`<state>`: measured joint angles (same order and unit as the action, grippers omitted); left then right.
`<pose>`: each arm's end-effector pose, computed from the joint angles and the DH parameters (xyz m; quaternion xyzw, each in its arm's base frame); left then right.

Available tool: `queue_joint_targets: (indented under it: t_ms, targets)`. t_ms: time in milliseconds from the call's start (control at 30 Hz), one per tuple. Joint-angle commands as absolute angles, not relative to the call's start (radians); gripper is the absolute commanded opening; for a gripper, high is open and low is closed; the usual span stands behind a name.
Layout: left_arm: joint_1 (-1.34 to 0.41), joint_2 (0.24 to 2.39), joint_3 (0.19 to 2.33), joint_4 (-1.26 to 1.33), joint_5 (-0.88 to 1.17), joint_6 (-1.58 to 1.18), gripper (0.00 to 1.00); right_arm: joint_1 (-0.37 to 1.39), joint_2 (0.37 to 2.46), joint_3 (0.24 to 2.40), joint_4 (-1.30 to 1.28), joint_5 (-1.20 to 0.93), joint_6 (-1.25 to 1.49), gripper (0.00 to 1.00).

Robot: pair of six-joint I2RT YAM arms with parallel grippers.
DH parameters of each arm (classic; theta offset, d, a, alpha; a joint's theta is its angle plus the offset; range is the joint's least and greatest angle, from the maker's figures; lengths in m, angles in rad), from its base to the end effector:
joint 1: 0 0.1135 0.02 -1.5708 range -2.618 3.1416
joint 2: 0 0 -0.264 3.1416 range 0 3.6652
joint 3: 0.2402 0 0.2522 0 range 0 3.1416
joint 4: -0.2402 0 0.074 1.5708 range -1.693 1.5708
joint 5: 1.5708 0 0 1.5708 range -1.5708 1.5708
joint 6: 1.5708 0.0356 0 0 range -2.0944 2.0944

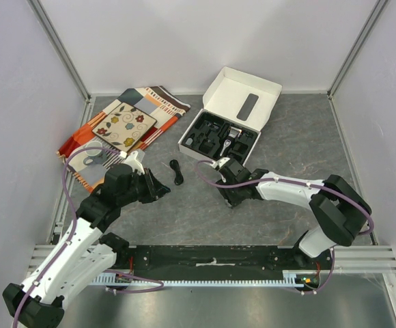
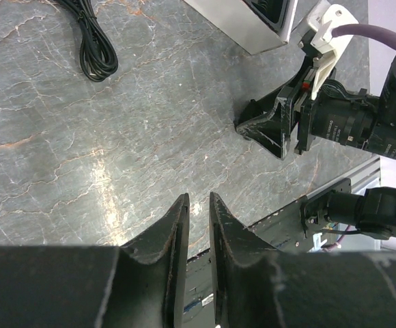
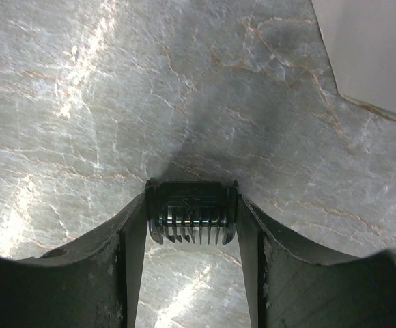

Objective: Sort the hair-cutting tools

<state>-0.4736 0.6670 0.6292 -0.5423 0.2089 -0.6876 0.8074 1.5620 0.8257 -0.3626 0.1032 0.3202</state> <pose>0.1307 -0.0753 0.2679 -0.0442 0.8753 -0.3360 0.3450 0.2026 0.2064 0.1600 -0.2225 0.9452 0.0824 0.2241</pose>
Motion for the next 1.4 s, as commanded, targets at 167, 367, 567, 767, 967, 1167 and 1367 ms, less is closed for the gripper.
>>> queue_joint_targets:
  t_ms: [167, 367, 567, 767, 967, 1167, 1367]
  targets:
    - [-0.474, 0.654, 0.663, -0.505, 0.245, -0.660, 0.24, 0.759, 1.462, 1.078, -0.506, 0.178, 0.241, 0.51]
    - [-0.474, 0.660, 0.647, -0.502, 0.276, -0.643, 0.24, 0.592, 1.515, 1.256, -0.523, 0.144, 0.180, 0.51]
    - [-0.474, 0.655, 0.644, -0.506, 0.290, -0.624, 0.24, 0.482, 1.653, 1.462, -0.520, 0.106, 0.023, 0.50]
    - [-0.474, 0.664, 0.634, -0.506, 0.313, -0.624, 0.24, 0.462, 1.782, 1.630, -0.571, 0.022, -0.242, 0.51]
    - [-0.474, 0.696, 0.655, -0.541, 0.337, -0.589, 0.24, 0.440, 1.882, 1.758, -0.632, -0.049, -0.420, 0.55]
    - [-0.474, 0.690, 0.646, -0.543, 0.344, -0.592, 0.24, 0.425, 1.973, 1.819, -0.686, -0.018, -0.517, 0.56]
    - [-0.474, 0.704, 0.652, -0.543, 0.359, -0.594, 0.24, 0.405, 2.048, 1.865, -0.727, 0.021, -0.546, 0.54]
